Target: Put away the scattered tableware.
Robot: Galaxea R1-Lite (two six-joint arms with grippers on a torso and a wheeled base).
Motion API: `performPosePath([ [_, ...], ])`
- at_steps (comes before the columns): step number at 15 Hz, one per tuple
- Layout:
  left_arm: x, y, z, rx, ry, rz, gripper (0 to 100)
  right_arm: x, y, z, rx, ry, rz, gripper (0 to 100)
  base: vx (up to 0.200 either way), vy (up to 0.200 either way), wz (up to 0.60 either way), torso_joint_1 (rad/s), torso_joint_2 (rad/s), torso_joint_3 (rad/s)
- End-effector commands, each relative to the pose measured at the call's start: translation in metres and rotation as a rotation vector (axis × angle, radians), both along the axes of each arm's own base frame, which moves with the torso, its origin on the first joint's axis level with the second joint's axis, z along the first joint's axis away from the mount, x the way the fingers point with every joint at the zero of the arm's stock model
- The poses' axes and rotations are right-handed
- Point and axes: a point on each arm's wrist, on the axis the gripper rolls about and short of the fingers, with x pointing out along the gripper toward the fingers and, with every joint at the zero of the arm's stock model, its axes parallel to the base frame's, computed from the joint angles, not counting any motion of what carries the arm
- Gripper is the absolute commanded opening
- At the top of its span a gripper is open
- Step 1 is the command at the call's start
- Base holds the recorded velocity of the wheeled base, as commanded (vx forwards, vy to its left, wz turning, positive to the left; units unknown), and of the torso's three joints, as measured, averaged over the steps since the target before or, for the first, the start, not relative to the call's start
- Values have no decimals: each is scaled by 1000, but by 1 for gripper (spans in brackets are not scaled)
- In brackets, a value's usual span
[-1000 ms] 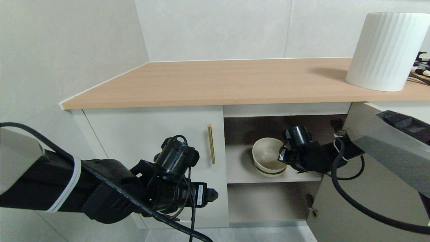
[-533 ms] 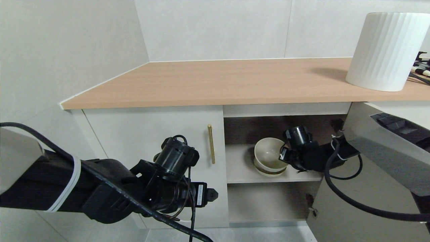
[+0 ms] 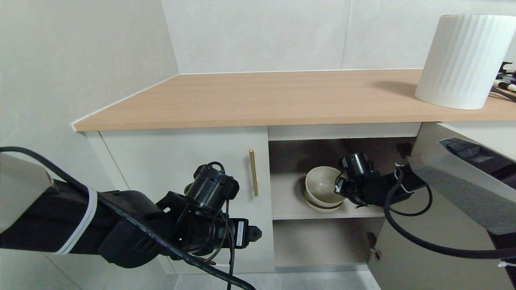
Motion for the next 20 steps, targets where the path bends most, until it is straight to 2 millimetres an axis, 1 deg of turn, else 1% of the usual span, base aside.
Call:
performPosePath([
  [1, 0, 0, 0, 0, 0, 1, 100, 1, 0, -3, -3, 6, 1, 0, 0, 0, 0, 0, 0, 0],
  [5, 0, 0, 0, 0, 0, 1, 100, 3, 1, -7, -5, 10, 1, 0, 0, 0, 0, 0, 0, 0],
  [12, 0, 0, 0, 0, 0, 1, 100, 4, 1, -7, -7, 9, 3, 0, 0, 0, 0, 0, 0, 0],
  [13, 0, 0, 0, 0, 0, 1, 100, 4, 1, -7, -6, 9, 4, 100, 0, 0, 0, 0, 0, 0],
  [17, 0, 0, 0, -1, -1, 1, 100, 4, 2, -11, -9, 18, 8, 100, 0, 0, 0, 0, 0, 0],
  [19, 0, 0, 1, -3, -4, 1, 100, 1, 1, -4, -6, 14, 9, 100, 0, 0, 0, 0, 0, 0],
  [20, -2, 2, 6, -8, -13, 1, 100, -9, -1, 4, -19, 36, 27, 100, 0, 0, 0, 0, 0, 0],
])
